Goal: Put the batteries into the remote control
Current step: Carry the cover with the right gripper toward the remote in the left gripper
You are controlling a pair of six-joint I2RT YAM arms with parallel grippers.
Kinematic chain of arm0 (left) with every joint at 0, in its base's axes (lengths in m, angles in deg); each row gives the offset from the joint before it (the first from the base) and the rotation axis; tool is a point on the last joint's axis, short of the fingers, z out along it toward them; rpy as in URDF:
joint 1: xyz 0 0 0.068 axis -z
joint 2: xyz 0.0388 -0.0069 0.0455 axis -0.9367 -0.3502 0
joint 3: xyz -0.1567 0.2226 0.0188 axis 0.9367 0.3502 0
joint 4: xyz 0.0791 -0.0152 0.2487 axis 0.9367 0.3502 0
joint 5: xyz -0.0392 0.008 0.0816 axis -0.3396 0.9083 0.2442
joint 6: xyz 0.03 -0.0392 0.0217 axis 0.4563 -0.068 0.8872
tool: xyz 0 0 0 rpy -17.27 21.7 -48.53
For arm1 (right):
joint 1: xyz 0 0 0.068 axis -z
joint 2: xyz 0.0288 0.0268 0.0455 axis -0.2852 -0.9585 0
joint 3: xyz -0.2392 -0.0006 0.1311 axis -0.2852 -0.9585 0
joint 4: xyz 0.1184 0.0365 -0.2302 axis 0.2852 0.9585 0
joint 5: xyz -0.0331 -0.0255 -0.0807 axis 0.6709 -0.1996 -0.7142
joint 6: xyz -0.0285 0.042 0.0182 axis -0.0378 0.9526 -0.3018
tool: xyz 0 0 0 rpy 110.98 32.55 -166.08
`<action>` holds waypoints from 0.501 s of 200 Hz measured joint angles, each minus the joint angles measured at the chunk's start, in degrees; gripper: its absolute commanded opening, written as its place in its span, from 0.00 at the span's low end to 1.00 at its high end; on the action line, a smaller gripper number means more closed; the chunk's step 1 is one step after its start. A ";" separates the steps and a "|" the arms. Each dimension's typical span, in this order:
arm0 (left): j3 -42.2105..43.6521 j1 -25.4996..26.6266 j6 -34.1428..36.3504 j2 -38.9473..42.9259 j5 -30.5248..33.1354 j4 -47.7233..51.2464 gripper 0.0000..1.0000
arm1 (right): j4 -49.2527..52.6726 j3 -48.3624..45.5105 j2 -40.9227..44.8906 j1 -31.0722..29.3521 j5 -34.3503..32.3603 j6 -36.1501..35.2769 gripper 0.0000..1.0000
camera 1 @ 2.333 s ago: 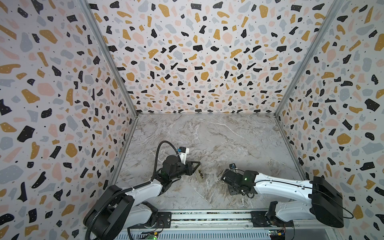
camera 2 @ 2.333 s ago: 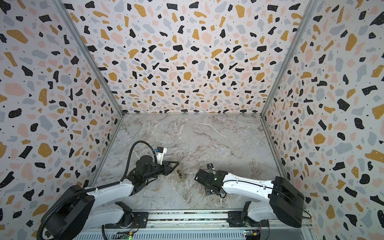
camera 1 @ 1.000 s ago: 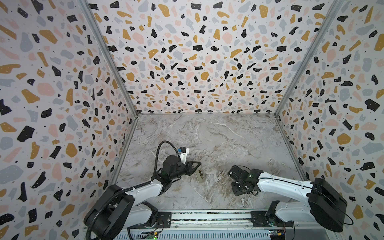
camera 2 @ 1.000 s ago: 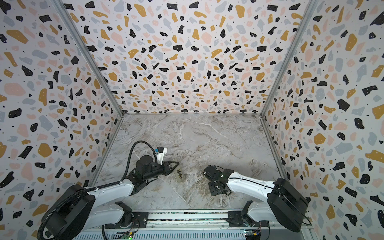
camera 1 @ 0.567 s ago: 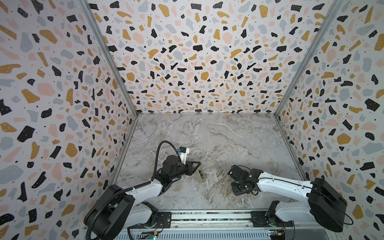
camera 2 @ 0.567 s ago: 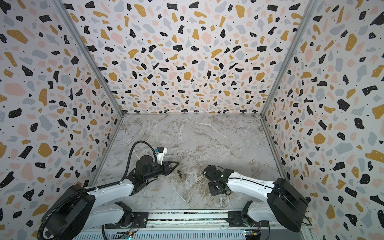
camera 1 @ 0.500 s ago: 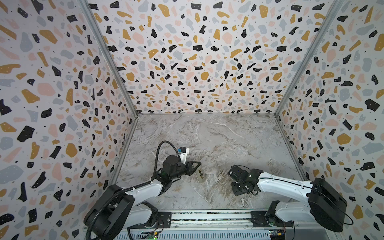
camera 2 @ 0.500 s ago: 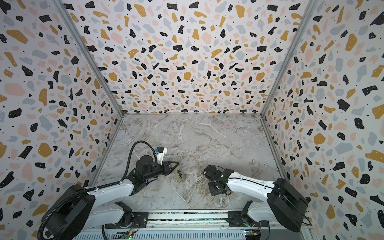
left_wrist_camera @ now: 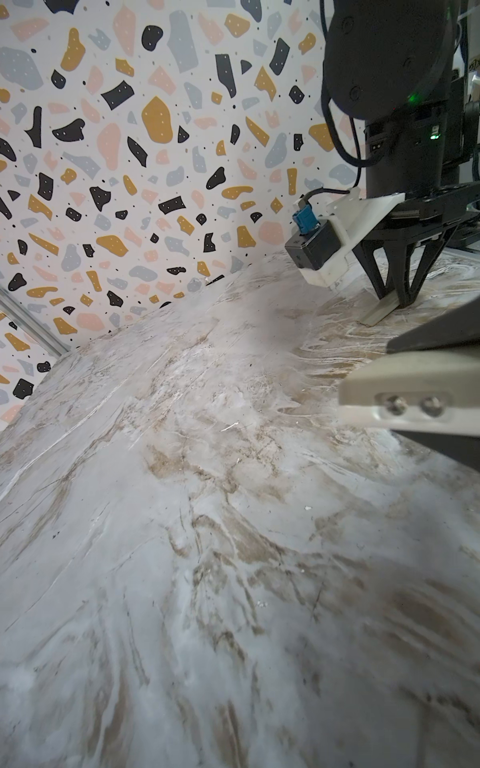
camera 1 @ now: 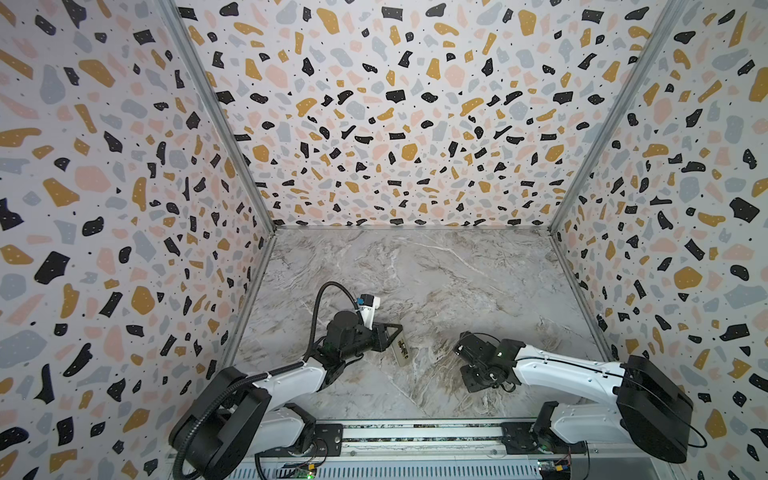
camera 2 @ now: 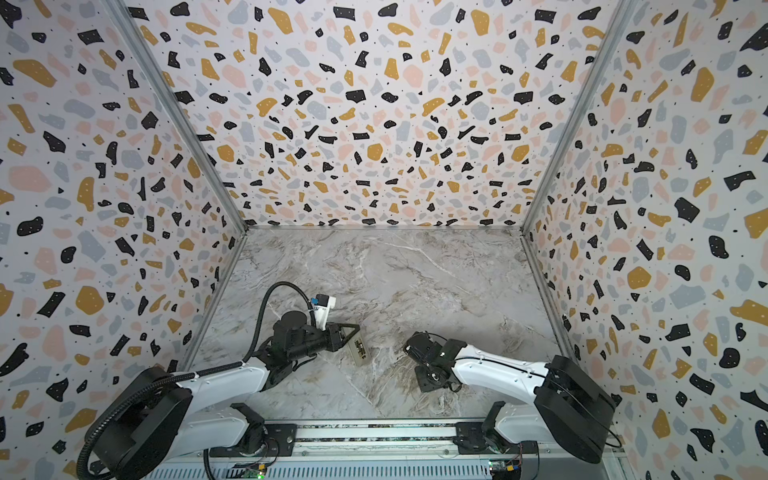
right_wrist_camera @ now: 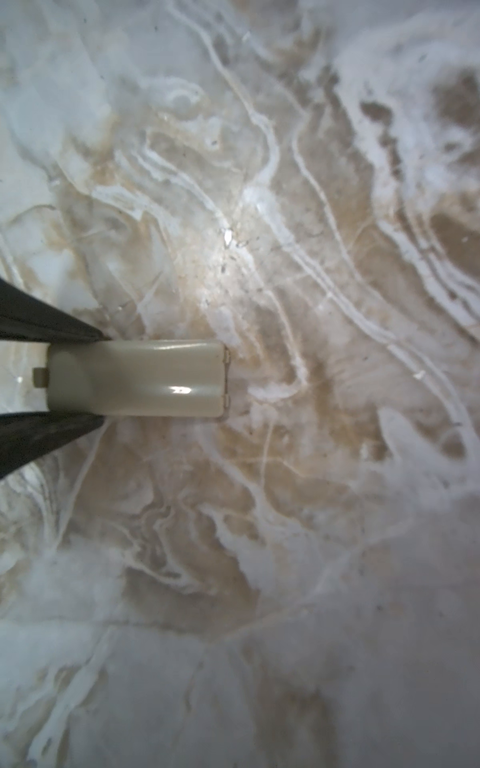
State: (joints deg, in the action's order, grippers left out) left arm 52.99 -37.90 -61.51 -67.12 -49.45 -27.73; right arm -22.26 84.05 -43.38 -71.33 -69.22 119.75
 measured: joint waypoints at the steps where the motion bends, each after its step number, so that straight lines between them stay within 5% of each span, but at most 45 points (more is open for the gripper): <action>1: 0.00 0.00 -0.02 0.00 0.00 -0.02 0.00 | -0.02 0.00 0.02 -0.09 -0.02 -0.02 0.17; 100: 0.00 0.39 -3.96 -1.60 -0.83 -4.33 0.00 | -7.67 7.76 5.05 -9.27 -4.48 -4.59 0.06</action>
State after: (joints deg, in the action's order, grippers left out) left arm 52.99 -37.51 -65.47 -68.71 -50.28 -32.05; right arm -29.94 91.81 -38.33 -80.60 -73.70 115.16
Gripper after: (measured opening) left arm 0.231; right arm 0.267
